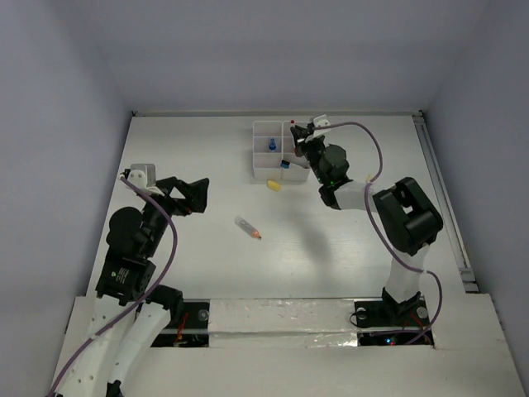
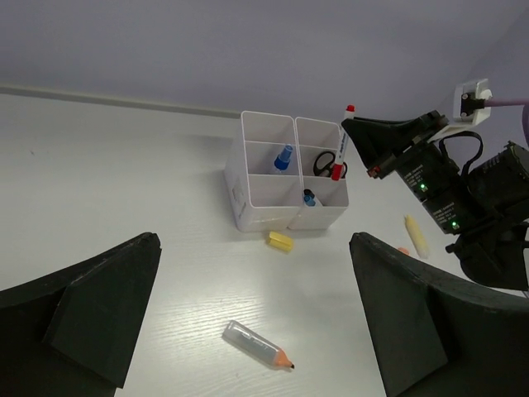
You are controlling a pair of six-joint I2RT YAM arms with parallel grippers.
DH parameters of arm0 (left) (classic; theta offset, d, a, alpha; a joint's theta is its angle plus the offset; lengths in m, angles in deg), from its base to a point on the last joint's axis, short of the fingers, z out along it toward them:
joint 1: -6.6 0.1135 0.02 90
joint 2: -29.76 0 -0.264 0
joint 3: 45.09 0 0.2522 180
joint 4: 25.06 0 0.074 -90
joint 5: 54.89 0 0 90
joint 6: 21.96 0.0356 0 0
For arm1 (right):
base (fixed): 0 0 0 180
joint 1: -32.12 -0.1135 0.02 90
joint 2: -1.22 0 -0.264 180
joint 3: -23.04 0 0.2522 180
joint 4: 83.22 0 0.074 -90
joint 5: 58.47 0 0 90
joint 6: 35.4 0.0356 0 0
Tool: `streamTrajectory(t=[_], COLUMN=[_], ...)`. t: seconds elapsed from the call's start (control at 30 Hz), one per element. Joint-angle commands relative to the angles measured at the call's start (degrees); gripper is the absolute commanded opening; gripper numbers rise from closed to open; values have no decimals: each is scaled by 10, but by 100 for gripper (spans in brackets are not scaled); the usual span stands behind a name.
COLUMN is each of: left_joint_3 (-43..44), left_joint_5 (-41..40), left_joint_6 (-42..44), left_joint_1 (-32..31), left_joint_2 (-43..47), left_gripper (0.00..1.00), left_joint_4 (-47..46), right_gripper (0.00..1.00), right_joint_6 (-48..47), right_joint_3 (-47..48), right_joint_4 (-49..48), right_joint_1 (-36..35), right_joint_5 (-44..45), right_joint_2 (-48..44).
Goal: Sort the stationery into containers
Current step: Place the pen in the storage box.
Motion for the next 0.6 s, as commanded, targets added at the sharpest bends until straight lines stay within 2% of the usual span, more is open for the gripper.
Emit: streamTrajectory(t=[0.0,0.57], left_joint_3=[0,0], left_joint_5=[11,15], left_joint_6=[5,4], left_joint_1=[10,10], left_joint_2=[-5,-9], left_gripper=[99,99], left_joint_4=[-34,-35], right_gripper=[0,1], right_joint_6=[-17,-7], right_joint_3=[-13,-70], right_joint_4=[-101,-178], right_joint_1=[-8,-14], right_joint_5=[12,52], right_joint_2=[17,47])
